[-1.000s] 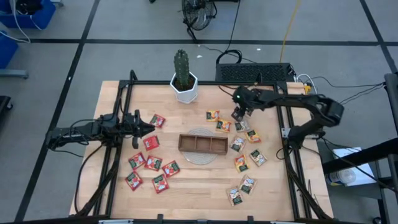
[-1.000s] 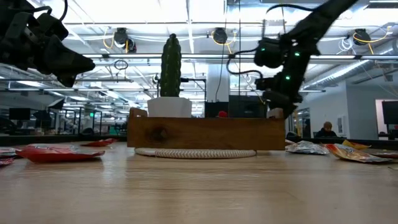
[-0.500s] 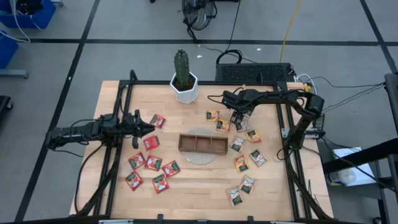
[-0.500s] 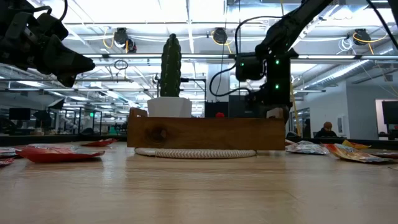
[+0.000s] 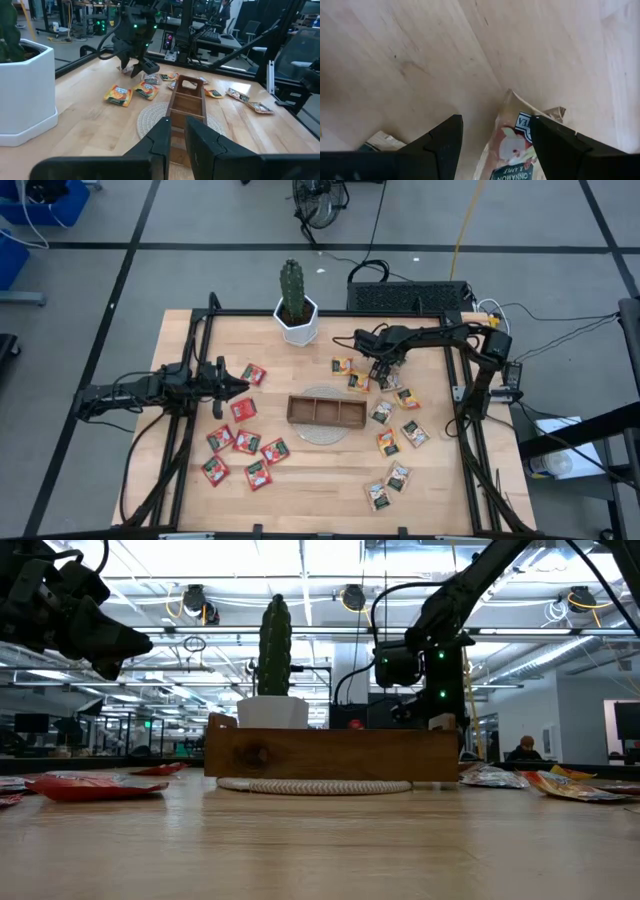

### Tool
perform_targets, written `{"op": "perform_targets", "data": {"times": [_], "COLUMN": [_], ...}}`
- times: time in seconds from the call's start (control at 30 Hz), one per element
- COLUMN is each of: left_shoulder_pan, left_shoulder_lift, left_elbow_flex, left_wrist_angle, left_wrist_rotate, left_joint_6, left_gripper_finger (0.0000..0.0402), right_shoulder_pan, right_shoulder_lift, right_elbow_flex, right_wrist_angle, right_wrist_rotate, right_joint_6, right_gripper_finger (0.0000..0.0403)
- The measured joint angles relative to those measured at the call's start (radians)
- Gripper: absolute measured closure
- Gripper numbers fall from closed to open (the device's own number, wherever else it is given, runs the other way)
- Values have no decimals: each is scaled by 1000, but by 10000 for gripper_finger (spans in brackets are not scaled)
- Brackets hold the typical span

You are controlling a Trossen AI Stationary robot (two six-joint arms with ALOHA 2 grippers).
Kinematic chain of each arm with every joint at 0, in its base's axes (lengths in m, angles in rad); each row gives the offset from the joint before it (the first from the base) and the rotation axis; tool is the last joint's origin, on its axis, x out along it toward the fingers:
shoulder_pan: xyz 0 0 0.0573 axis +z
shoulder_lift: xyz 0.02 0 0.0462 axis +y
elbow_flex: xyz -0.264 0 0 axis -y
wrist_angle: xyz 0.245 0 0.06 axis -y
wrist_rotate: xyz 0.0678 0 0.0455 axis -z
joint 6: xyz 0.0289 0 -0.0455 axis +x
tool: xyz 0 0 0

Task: Pick & Place Tea
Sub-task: Put the brown tea bag into the right section of the wooden organizer

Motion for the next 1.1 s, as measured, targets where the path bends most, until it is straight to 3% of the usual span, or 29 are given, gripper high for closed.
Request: {"op": "perform_targets", "data": {"times": [0.23, 0.67, 0.83, 1.1], "left_shoulder_pan": [0, 0, 0, 0], "left_shoulder_lift": [0, 0, 0, 0], "left_elbow_flex": [0, 0, 0, 0], "left_wrist_angle": [0, 0, 0, 0], "left_wrist_rotate": [0, 0, 0, -6], "left_joint_6": [0, 0, 0, 0], "left_gripper_finger": [344, 344, 344, 344], "right_shoulder_pan": [0, 0, -6, -125], "right_shoulder_lift": [-3, -30, -112, -189], "right_elbow_flex": [0, -2, -2, -2], "right_wrist_angle": [-36, -63, -67, -127], "right_wrist_rotate": [99, 100, 44, -144], "right_joint_6": [40, 60, 53, 79], "right_gripper_finger": [197, 281, 251, 144]}}
